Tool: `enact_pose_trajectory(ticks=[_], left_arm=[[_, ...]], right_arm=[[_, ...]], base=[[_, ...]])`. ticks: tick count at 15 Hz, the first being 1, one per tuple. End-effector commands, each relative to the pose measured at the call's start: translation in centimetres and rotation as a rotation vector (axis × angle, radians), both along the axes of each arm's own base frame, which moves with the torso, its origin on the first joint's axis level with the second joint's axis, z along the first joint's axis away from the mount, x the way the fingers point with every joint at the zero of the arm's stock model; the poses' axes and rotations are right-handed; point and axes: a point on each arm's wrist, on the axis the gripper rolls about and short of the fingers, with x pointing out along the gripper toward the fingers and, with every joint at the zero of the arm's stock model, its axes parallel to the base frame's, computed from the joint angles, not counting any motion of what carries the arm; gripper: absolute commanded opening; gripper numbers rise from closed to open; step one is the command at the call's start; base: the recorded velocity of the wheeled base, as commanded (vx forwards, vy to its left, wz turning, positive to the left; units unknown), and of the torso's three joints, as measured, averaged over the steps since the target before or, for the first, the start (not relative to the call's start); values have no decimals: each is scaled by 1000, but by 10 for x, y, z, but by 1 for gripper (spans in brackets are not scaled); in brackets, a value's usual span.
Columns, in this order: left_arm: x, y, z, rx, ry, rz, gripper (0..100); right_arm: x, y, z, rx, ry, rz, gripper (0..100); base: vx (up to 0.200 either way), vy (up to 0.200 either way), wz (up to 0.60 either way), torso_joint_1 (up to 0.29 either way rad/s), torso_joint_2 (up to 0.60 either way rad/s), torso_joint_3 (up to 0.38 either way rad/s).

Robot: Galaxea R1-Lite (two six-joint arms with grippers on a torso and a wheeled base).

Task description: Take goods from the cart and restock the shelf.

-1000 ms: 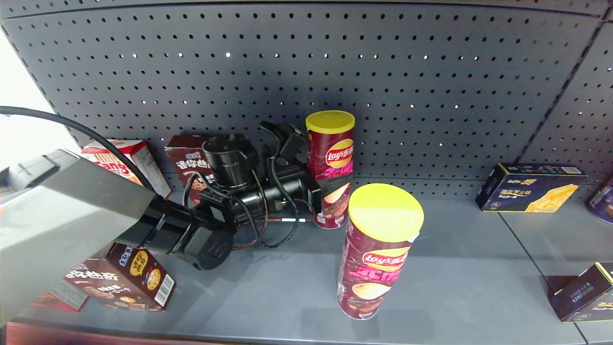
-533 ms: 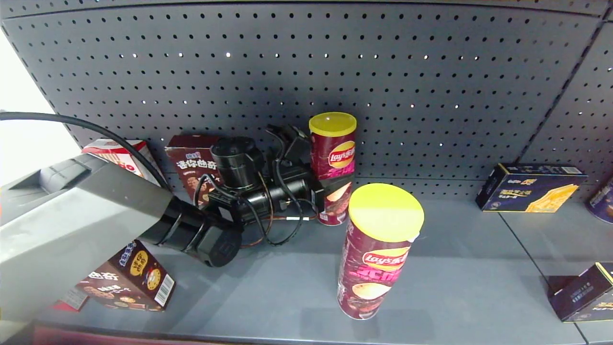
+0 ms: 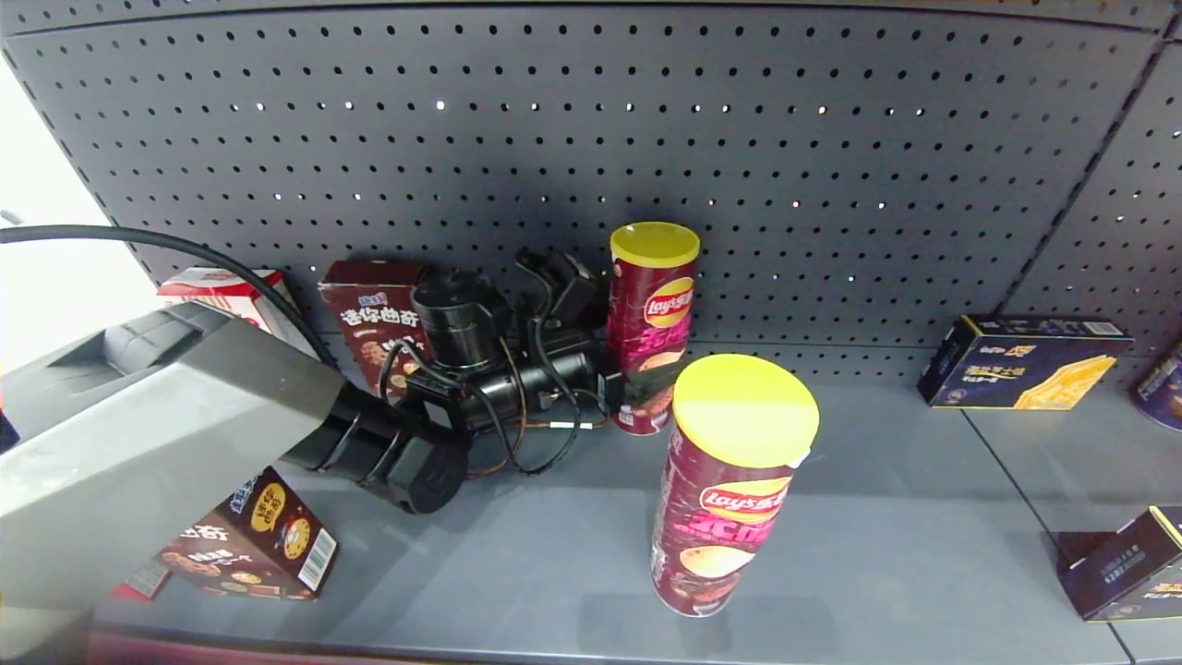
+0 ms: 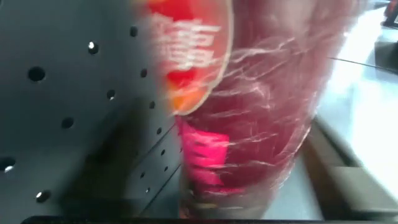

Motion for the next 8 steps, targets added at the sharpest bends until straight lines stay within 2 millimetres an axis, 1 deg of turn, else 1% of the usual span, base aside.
enact_pose_trajectory(ticks=[1, 2, 5, 8], left_arm=[[0, 2, 1, -1, -2, 6, 100], [-7, 5, 9, -6, -12, 8, 100], [-34, 18, 24, -1, 0, 14, 100], [-48, 27, 38, -13, 7, 147, 100]], right_arm=[[0, 0, 0, 0, 2, 0, 100], [0, 0, 0, 0, 2, 0, 100], [0, 0, 0, 0, 2, 0, 100], [0, 0, 0, 0, 2, 0, 100]], base=[[0, 0, 0, 0, 0, 0], [0, 0, 0, 0, 0, 0], [0, 0, 0, 0, 0, 0], [0, 0, 0, 0, 0, 0]])
